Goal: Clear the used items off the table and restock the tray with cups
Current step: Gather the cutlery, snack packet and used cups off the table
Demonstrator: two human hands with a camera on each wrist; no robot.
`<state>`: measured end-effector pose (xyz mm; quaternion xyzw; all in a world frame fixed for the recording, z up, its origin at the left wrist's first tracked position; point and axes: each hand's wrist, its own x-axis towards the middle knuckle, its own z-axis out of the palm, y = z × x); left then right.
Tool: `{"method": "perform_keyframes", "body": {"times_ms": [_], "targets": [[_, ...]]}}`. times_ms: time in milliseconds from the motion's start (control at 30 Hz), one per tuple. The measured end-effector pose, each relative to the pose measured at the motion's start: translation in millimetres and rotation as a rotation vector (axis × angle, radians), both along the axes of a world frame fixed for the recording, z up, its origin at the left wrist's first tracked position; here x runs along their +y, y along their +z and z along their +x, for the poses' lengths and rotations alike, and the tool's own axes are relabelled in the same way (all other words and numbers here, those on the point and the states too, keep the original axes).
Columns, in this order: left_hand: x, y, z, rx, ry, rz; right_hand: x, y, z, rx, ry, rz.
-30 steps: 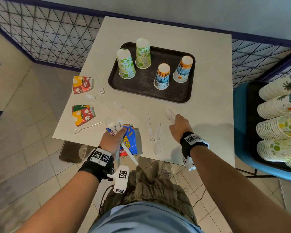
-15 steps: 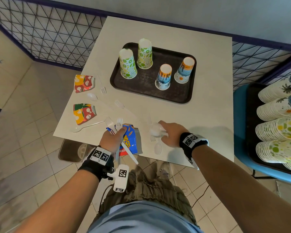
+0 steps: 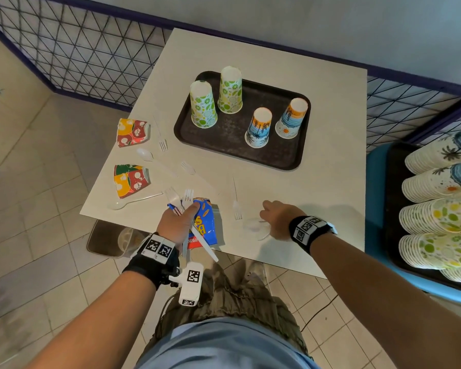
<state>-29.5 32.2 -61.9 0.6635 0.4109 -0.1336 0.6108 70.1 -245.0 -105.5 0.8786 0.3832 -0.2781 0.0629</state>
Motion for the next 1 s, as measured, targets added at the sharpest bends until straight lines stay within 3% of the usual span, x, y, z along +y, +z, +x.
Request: {"method": "perform_keyframes", "body": {"times_ms": [133, 300, 433, 700, 900, 1000], "targets": [[0, 1, 1, 0.000, 0.027, -0.005, 13, 7, 13, -0.057, -0.013, -0.001], [1, -3, -1, -0.015, 0.098, -0.004, 52, 23, 35, 0.068, -0.121, 0.123], [-1, 0, -3, -0.037, 0.167, 0.012, 74, 21, 53, 0.108, -0.033, 0.090], [0, 1, -13, -0.055, 0.280, 0.034, 66, 11, 66, -0.048, 0.070, 0.005], [21, -3, -34, -0.083, 0.348, 0.024, 32, 6, 56, 0.052, -0.178, 0.096], [44, -2, -46, -0.088, 0.389, 0.054, 31, 11, 38, 0.040, -0.324, 0.245]]}}
